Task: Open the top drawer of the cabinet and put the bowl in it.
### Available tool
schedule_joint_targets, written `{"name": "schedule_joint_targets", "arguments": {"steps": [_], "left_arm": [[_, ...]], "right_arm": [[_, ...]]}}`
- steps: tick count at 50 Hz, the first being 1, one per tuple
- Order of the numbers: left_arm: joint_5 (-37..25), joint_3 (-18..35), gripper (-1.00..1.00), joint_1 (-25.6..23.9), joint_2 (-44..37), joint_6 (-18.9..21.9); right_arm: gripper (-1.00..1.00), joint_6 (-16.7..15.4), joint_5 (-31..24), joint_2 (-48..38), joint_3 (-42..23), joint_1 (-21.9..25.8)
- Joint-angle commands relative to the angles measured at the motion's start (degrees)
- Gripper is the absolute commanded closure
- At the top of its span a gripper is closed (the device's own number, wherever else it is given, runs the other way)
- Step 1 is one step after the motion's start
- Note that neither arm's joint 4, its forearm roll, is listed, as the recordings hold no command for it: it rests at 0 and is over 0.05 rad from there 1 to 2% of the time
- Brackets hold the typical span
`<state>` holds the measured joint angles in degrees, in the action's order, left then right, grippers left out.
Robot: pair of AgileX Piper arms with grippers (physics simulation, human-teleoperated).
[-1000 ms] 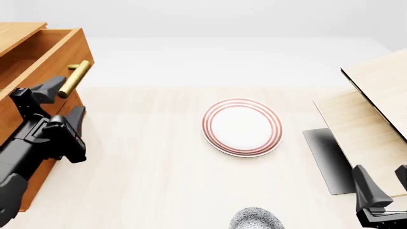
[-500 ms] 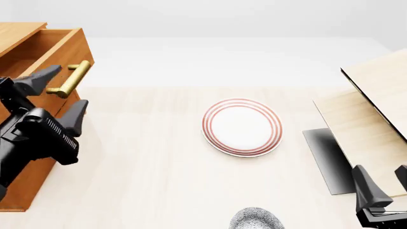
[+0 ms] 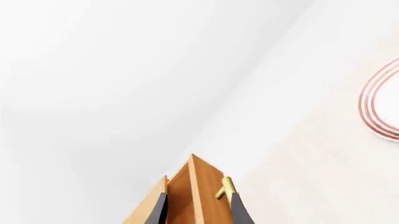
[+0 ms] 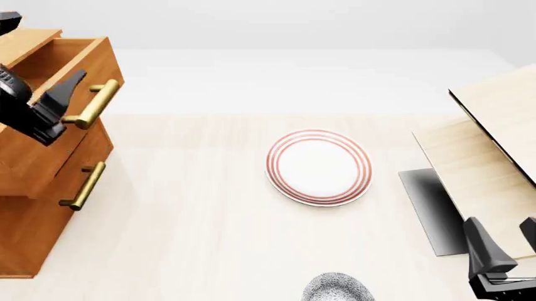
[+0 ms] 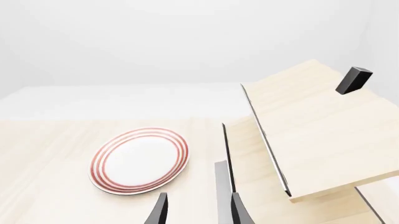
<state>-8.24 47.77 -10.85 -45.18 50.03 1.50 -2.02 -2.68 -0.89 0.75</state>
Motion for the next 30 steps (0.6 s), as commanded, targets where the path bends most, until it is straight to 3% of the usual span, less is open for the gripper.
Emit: {"name": "schedule_joint_targets", "arguments": {"steps": [1, 6, 17, 22, 26, 30], "left_arm": [[-15.5, 15.4, -1.0, 1.1, -4.8, -15.9], [-21.4, 20.2, -1.0, 4.3, -7.0, -20.3], [-31.3, 31.1, -1.0, 6.0, -13.6, -29.2], [-33.0, 33.2, -1.0, 6.3, -14.7, -30.4], [-35.0, 35.3, -1.0, 5.3, -17.4, -34.3], [-36.5, 36.5, -1.0, 6.8, -17.9, -35.6]], "right_arm": [[-1.0, 0.0, 0.1, -0.1, 0.0, 0.0], [-1.0, 0.0, 0.2, -0.2, 0.0, 0.0], [-1.0, 0.1, 0.1, -0.3, 0.0, 0.0], [-1.0, 0.1, 0.0, -0.2, 0.0, 0.0], [-1.0, 0.1, -0.2, -0.1, 0.0, 0.1], [-1.0, 0.1, -0.2, 0.0, 0.0, 0.1]]}}
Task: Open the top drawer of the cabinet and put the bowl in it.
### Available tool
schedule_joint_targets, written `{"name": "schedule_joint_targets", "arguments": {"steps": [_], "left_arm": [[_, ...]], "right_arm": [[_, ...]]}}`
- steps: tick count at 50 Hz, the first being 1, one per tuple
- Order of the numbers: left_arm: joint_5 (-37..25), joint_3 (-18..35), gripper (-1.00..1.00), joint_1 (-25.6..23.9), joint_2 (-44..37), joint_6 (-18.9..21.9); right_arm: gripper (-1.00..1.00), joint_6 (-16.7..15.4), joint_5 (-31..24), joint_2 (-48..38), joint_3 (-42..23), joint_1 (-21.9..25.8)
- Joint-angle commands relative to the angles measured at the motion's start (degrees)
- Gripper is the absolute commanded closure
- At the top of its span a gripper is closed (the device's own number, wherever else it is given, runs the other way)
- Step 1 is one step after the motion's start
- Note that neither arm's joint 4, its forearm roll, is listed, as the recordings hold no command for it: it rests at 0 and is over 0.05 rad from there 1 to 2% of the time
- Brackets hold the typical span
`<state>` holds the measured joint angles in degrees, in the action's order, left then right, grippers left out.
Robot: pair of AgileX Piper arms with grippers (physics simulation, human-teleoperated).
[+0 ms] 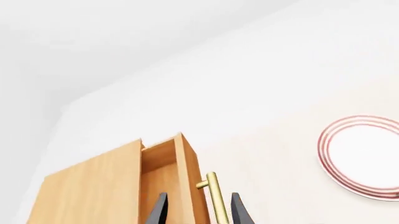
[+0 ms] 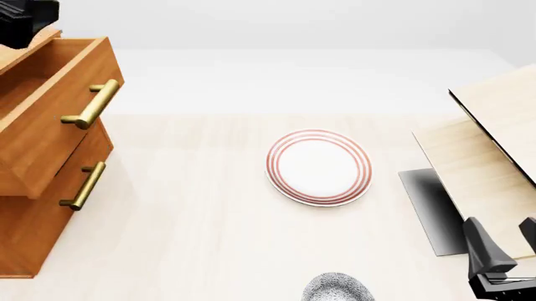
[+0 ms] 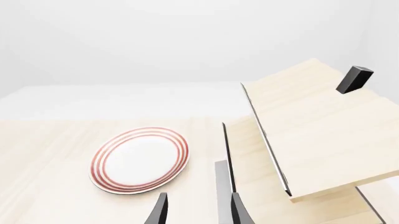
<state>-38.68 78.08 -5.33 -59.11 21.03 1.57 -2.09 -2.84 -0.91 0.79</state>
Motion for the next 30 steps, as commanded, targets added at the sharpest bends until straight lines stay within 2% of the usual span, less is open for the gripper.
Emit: {"name": "schedule_joint_targets", "arguments": {"steps": [1, 6, 8, 11, 13, 17, 20, 24, 26, 30], "left_arm": [[-6.8, 6.8, -1.0, 1.8, -4.3, -6.9], [-9.4, 10.2, -1.0, 1.4, -6.8, -11.1], [-10.1, 11.1, -1.0, 1.9, -7.1, -11.7], [-11.0, 11.2, -1.0, 4.0, -7.2, -10.6], [-11.5, 12.4, -1.0, 3.1, -8.2, -12.0], [-13.0, 13.3, -1.0, 5.8, -9.0, -14.6], [-13.0, 14.1, -1.0, 4.4, -10.0, -16.2], [-13.5, 13.9, -1.0, 4.9, -11.1, -18.2], [-13.7, 14.7, -1.0, 3.5, -11.7, -20.6], [-14.9, 15.3, -1.0, 3.6, -12.9, -20.6]], "right_arm": [[-1.0, 0.0, -0.1, 0.1, 0.0, 0.0], [-1.0, 0.0, -0.1, 0.0, 0.0, 0.0], [-1.0, 0.0, -0.1, 0.0, 0.0, 0.0], [-1.0, 0.0, -0.1, 0.0, 0.0, 0.0], [-1.0, 0.0, -0.1, 0.0, 0.0, 0.0], [-1.0, 0.0, -0.2, 0.0, 0.0, 0.0], [-1.0, 0.1, -0.2, 0.0, 0.0, 0.0], [-1.0, 0.1, -0.3, 0.0, 0.0, 0.0], [-1.0, 0.1, -0.3, 0.1, -0.1, 0.0], [-1.0, 0.1, -0.3, 0.1, -0.1, 0.0]]}}
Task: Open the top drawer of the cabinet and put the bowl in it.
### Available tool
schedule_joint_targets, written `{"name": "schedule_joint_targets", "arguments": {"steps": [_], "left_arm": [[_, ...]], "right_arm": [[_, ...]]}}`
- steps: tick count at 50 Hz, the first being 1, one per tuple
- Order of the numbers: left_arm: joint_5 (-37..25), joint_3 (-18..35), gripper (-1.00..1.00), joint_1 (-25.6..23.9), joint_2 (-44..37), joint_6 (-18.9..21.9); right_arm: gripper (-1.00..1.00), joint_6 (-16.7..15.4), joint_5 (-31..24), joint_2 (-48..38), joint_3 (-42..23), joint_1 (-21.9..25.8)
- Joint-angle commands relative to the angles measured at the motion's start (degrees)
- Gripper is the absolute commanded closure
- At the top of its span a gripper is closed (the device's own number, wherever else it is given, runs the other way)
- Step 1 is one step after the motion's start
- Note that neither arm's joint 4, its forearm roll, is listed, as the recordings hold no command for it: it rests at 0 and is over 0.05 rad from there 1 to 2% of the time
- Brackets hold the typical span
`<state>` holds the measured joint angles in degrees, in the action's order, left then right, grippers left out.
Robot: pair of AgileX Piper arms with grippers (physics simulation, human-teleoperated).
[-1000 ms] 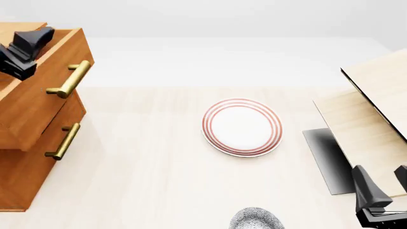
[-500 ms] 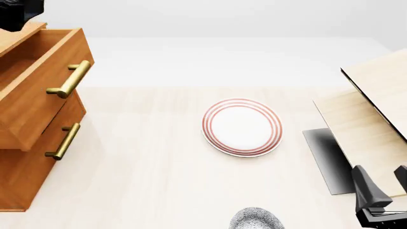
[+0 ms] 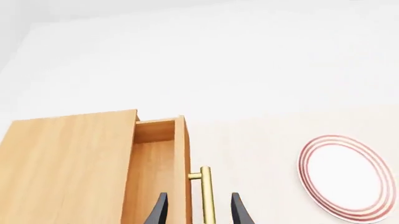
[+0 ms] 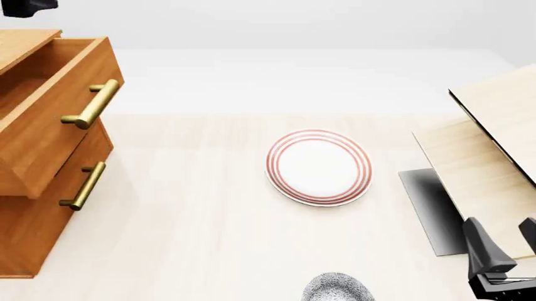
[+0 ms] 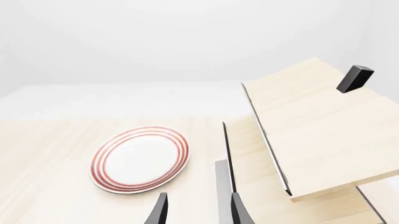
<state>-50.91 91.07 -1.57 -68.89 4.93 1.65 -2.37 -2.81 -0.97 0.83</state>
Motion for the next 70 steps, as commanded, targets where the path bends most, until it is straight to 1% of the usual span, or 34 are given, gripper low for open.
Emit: {"name": "schedule_joint_targets", "arguments": {"steps": [1, 2, 3, 5, 8, 16, 17, 19, 23, 24, 25, 28, 34, 43, 44, 49, 64, 70], "left_arm": [[-2.7, 2.4, -1.0, -0.2, -3.3, -4.3], [-2.8, 2.6, -1.0, -0.5, -3.5, -4.4], [-3.2, 2.8, -1.0, -1.3, -4.0, -5.3], [-3.5, 2.0, -1.0, -0.1, -4.0, -3.9], [-3.6, 2.3, -1.0, -0.4, -4.3, -4.5], [-5.5, 3.3, -1.0, 1.2, -5.1, -3.7], [-5.7, 3.4, -1.0, 1.6, -5.2, -4.3], [-6.1, 3.4, -1.0, 1.9, -5.5, -4.0], [-7.0, 4.3, -1.0, 0.7, -6.4, -4.8], [-7.0, 4.3, -1.0, 0.7, -6.4, -4.8], [-7.2, 4.1, -1.0, 1.6, -6.1, -4.0], [-7.1, 3.8, -1.0, 1.1, -6.3, -4.8], [-6.5, 2.4, -1.0, 1.6, -5.9, -5.5], [-4.7, -1.0, -1.0, 2.3, -5.3, -6.7], [-4.5, -1.1, -1.0, 2.2, -5.2, -7.3], [-4.0, -2.7, -1.0, 3.6, -4.6, -6.5], [-1.3, -7.3, -1.0, 4.0, -4.3, -6.8], [-0.5, -8.3, -1.0, 3.8, -4.6, -7.0]], "right_arm": [[-1.0, 0.0, -0.1, 0.1, 0.0, 0.0], [-1.0, 0.0, 0.0, 0.0, 0.0, 0.0], [-1.0, 0.0, 0.0, 0.0, 0.0, 0.0], [-1.0, 0.0, 0.0, 0.0, 0.0, 0.0], [-1.0, 0.0, -0.1, 0.0, 0.0, 0.0], [-1.0, 0.0, 0.2, -0.3, 0.0, 0.0], [-1.0, 0.0, 0.2, -0.4, 0.0, 0.0], [-1.0, 0.1, 0.3, -0.5, 0.0, 0.0], [-1.0, 0.1, 0.4, -0.6, 0.0, 0.1], [-1.0, 0.1, 0.4, -0.6, 0.0, 0.1], [-1.0, 0.1, 0.4, -0.6, 0.0, 0.1], [-1.0, 0.1, 0.4, -0.6, 0.0, 0.0], [-1.0, 0.1, 0.3, -0.5, 0.0, 0.1], [-1.0, 0.1, 0.2, -0.6, -0.1, 0.1], [-1.0, 0.1, 0.3, -0.6, -0.1, 0.1], [-1.0, 0.1, 0.2, -0.6, -0.1, 0.1], [-1.0, 0.2, 0.0, -0.5, -0.1, 0.1], [-1.0, 0.2, 0.0, -0.5, -0.1, 0.1]]}}
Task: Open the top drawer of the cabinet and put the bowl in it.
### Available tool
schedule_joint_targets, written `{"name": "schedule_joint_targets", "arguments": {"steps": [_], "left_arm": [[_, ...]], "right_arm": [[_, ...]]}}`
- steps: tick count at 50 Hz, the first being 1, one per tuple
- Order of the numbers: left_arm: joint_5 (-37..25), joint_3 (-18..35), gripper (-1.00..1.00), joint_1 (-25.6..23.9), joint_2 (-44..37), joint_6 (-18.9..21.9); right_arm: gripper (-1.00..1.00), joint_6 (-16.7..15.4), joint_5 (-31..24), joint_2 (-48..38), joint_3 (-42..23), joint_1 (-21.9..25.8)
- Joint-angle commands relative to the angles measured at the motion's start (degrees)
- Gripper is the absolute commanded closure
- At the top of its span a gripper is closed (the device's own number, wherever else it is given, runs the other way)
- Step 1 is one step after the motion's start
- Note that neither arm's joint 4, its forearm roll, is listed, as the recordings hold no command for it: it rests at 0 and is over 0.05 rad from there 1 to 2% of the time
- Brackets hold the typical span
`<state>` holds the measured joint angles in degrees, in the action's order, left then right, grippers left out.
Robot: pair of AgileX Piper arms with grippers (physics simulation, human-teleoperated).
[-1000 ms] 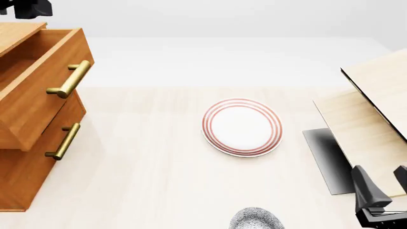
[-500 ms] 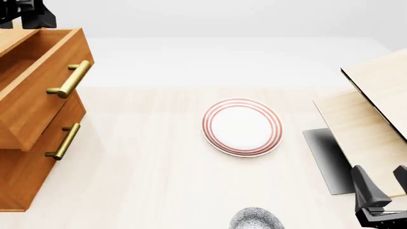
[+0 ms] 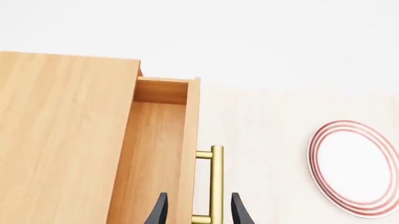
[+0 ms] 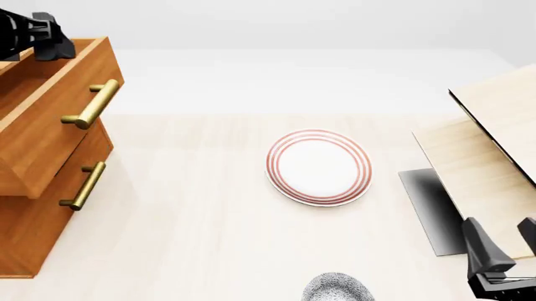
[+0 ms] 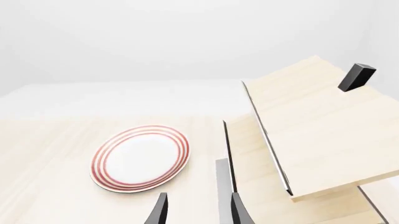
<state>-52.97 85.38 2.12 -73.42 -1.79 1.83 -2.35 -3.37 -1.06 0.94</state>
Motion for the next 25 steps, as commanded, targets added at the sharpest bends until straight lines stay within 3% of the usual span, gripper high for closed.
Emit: {"name": "schedule_joint_targets", "arguments": {"steps": [1, 25], "left_arm": [[1.7, -2.8, -1.0, 0.5, -0.1, 0.1], [4.7, -7.0, -1.0, 0.4, -1.6, 0.2]], "right_arm": [[-1.0, 0.0, 0.0, 0.0, 0.0, 0.0], [-1.0, 0.1, -0.3, 0.1, 0.0, 0.0]]}}
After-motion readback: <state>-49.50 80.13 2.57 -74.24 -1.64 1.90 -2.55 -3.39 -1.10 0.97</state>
